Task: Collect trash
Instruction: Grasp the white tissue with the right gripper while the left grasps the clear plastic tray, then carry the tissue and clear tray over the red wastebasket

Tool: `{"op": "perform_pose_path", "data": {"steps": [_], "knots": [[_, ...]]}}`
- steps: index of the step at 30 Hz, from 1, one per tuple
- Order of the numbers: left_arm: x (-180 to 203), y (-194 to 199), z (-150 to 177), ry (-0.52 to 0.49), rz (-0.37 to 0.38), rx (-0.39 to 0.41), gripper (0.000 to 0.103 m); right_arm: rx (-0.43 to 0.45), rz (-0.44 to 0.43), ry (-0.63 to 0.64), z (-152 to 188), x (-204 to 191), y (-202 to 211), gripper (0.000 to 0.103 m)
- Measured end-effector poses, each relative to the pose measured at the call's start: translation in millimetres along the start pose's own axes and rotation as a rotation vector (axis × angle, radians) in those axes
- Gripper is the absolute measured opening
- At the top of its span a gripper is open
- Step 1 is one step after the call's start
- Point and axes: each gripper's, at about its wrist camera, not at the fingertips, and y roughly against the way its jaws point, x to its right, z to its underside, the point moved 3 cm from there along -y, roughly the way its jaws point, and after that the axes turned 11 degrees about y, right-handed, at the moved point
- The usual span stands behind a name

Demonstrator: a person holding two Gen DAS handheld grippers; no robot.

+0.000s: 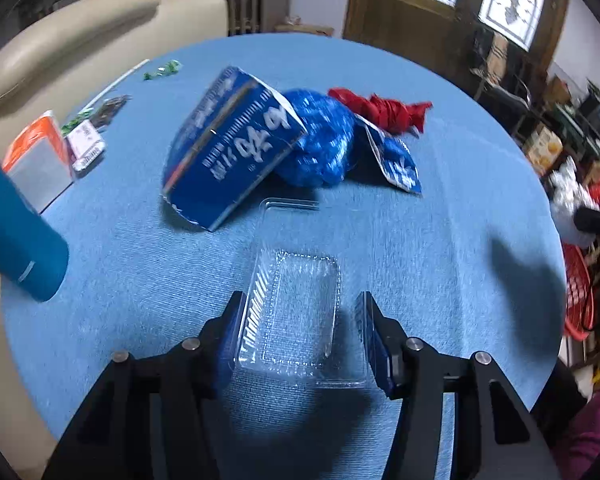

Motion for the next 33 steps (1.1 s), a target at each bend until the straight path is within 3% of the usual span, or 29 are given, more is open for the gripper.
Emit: {"op": "perform_pose_path", "data": {"steps": [6, 12, 17, 25, 33], "knots": [[27.4, 26.8, 3.4, -0.002, -0.029, 0.064, 0.057, 0.034, 0.022, -0.015, 9.0, 13.7, 21.5, 0.04], [84.2, 55.1, 2.4, -0.049, -0.055, 0.119, 0.057, 0.07, 0.049, -0.052, 23.2, 34.7, 50.5, 0.04], [133.0, 72.9, -2.9, -0.066, -0.02, 0.138, 0.057, 0.107, 0.086, -0.075, 36.0, 51.8, 77.9, 0.04], [222.8, 82.7, 0.8, -0.209, 0.052, 0.13, 0.057, 0.164, 0.162, -0.113, 62.2, 83.5, 127.7, 0.04], [295.3, 80.2, 3.8, -0.318, 0.044, 0.129, 0.057, 0.231, 0.244, -0.164, 87.2, 115.8, 180.2, 0.04]]}}
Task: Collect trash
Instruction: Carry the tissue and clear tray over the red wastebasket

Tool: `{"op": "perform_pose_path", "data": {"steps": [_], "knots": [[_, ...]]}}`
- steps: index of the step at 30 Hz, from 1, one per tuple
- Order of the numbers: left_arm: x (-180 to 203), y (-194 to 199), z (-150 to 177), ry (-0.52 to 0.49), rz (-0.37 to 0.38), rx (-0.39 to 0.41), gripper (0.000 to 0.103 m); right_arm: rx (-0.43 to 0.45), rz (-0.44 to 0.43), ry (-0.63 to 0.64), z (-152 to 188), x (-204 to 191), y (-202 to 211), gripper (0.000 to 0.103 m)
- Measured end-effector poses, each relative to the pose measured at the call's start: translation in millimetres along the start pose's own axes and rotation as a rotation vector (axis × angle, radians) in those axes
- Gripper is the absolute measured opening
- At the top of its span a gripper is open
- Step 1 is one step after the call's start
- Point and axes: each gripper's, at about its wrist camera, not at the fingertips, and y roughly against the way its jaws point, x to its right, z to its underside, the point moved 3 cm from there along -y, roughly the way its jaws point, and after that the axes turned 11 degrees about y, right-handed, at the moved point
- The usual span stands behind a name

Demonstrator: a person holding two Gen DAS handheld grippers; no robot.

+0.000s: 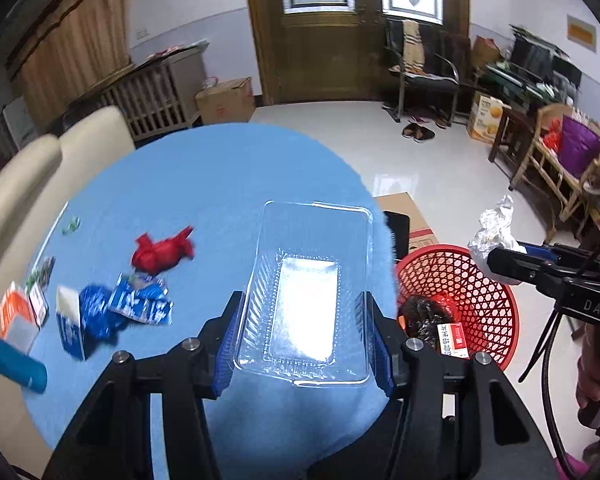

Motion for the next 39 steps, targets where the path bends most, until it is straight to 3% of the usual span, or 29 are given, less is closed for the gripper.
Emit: {"op": "perform_pose_path", "data": {"steps": [15, 28, 39], "knots": [[71.5, -6.9, -9.7, -0.139, -0.018, 0.0, 0.057, 0.051, 0.055, -0.078, 14.0, 46.9, 39.7, 0.04], [95.1, -25.2, -3.1, -0.176, -0.009, -0.039, 0.057, 0.052, 0.052, -0.123, 21.7, 62.3, 42.4, 0.04], [102.6, -32.5, 0.6, -0.157, 0.01, -0.046, 0.057, 0.058, 0.101, -0.097, 26.9, 58.9, 37.7, 0.04]]}}
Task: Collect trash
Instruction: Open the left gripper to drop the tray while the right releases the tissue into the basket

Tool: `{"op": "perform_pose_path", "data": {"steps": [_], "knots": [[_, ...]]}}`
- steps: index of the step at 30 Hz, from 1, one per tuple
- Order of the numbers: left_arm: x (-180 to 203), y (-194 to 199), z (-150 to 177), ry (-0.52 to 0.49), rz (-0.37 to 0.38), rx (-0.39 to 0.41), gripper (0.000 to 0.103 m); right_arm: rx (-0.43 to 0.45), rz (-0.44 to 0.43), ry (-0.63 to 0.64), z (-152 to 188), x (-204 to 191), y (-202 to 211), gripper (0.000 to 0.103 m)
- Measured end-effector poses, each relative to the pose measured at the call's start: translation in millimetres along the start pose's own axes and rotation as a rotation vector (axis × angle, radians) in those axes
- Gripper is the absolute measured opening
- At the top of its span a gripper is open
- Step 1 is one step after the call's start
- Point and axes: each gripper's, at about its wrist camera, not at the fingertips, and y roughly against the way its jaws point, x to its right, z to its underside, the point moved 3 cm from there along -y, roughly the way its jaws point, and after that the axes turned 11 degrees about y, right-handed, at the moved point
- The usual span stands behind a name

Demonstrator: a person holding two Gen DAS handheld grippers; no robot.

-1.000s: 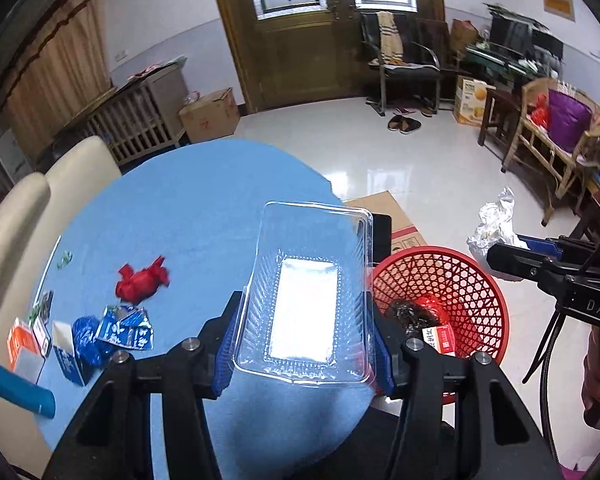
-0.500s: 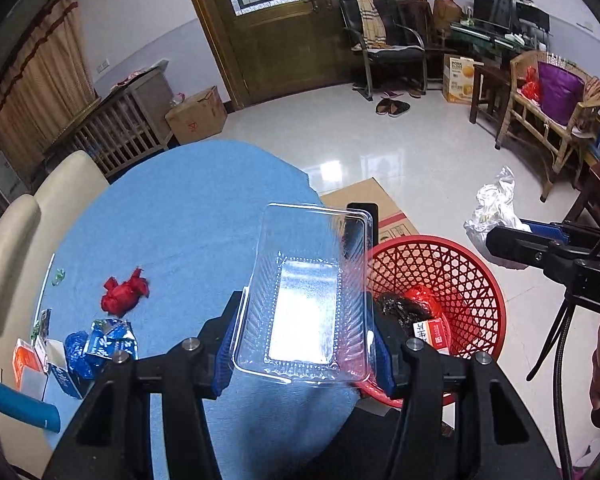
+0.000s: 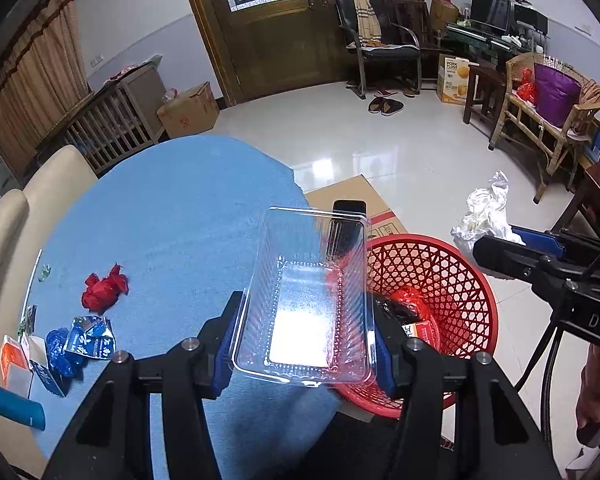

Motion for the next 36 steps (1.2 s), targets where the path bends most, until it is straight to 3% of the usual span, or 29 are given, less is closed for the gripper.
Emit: {"op": "perform_pose_path", "data": {"steps": [17, 36], "knots": [[2.2, -14.3, 9.5, 0.007, 0.025, -0.047, 0.059, -0.035, -0.005, -0.014, 5.6, 3.6, -13.3, 0.042], [5.6, -23.9, 8.3, 0.06, 0.13, -0.037, 0.059, -0.045, 0.005, -0.046, 12.3, 9.6, -22.4, 0.042]]}}
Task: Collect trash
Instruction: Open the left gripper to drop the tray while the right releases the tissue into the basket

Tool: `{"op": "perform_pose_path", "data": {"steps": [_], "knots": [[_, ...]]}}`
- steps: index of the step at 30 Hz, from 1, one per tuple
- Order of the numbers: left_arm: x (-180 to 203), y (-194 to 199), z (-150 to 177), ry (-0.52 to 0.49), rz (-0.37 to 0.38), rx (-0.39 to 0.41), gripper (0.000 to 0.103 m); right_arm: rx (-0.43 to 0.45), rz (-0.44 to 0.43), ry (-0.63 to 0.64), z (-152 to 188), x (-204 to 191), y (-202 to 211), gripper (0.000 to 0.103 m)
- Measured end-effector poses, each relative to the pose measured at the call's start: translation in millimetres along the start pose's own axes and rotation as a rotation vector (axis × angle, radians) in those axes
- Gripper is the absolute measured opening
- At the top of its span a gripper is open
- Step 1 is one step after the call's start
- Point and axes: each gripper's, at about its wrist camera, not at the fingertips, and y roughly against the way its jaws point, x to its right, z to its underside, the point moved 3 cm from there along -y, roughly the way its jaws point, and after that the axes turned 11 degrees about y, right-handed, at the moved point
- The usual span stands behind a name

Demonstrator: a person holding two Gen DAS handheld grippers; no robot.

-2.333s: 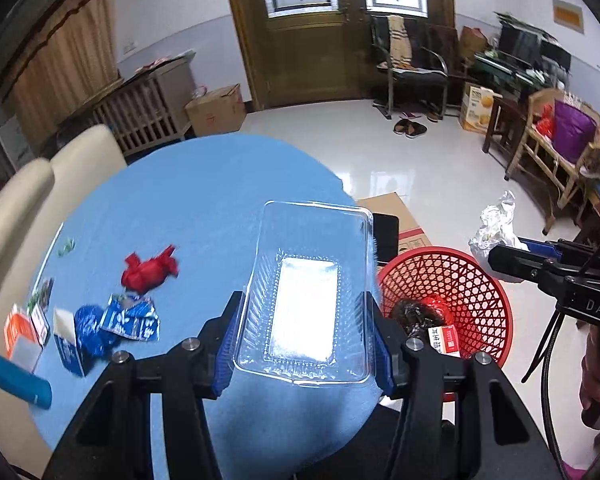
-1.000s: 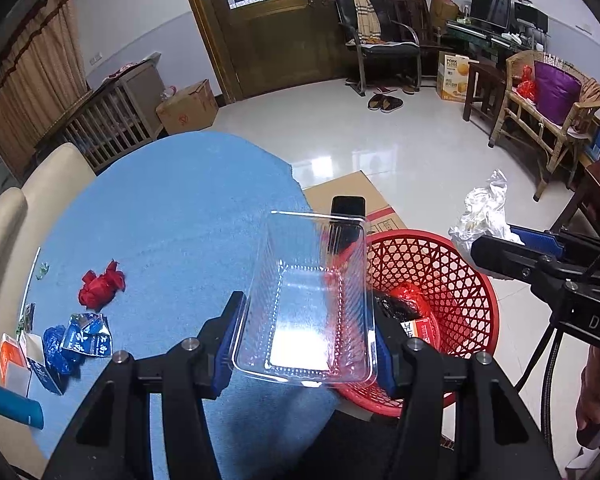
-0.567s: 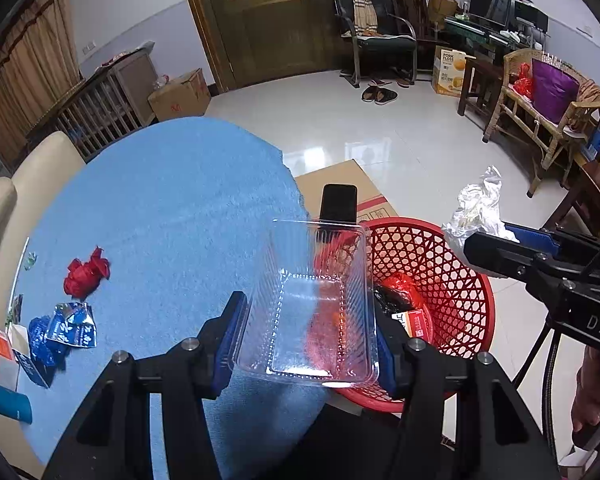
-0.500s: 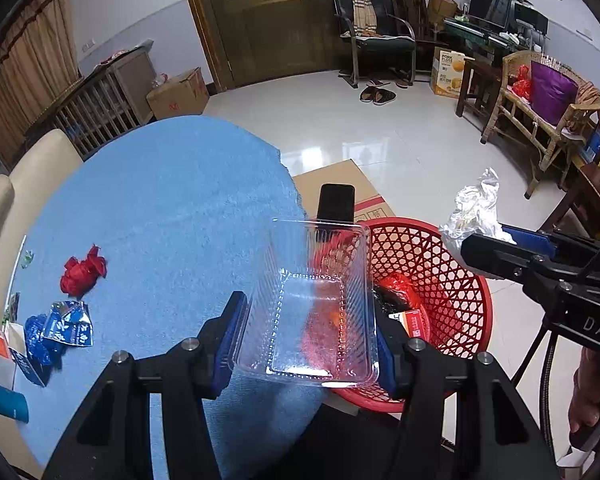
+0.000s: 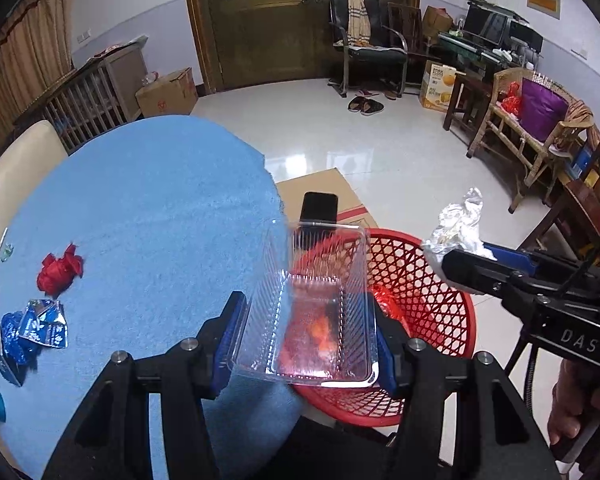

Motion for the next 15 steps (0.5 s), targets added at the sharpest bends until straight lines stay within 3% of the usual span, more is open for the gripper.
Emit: {"op": "perform_pose_path", "data": {"steps": [4, 7, 9, 15], "knots": [[2.5, -2.1, -0.4, 0.009, 0.027, 0.001, 0.059, 0.015, 0.011, -0.016, -0.4, 2.6, -0.9, 0.046], [1.6, -1.1, -0.8, 0.018, 0.04, 0.002, 0.061, 0.035, -0.002, -0.047, -1.0, 6.1, 1.5, 0.058], [-0.9, 2.8, -1.7, 0.025, 0.03, 0.017, 0.068, 0.047, -0.007, -0.064, -1.9, 9.3, 3.2, 0.058], [-15.9, 19.5, -3.9, 0.046, -0.019, 0.067, 0.068, 0.074, -0.004, -0.053, -6.8, 6.0, 10.1, 0.058]]}}
